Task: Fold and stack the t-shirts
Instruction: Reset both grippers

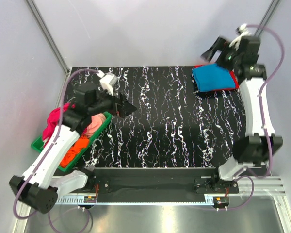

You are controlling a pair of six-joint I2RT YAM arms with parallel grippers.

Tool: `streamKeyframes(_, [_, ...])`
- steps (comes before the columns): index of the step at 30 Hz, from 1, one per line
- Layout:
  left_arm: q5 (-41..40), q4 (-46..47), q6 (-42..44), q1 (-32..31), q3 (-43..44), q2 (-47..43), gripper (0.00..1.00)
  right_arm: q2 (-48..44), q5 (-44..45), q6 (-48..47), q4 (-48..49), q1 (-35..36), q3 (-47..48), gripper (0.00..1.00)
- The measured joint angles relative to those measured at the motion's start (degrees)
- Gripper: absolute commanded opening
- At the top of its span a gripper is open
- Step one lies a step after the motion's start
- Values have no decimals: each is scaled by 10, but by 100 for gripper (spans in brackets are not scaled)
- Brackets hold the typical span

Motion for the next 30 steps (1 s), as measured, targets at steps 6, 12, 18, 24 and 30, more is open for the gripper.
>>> streamKeyframes(6, [2, 36, -64, 57, 21, -23, 99, -177, -92, 92, -53, 55, -248, 100])
streamKeyframes(12, [82, 62, -145, 115, -7, 19, 99, -303, -106, 125, -40, 62, -427, 100])
streamKeyframes(18, [111, 41, -125, 114, -19, 2, 99, -371, -104, 146, -26, 62, -456, 100])
streamKeyframes(24, [116, 33, -101, 114, -21, -60, 99, -378, -102, 157, -13, 62, -454, 100])
streamKeyframes(30, [125, 32, -97, 114, -21, -65, 99, -378, -101, 162, -11, 62, -454, 100])
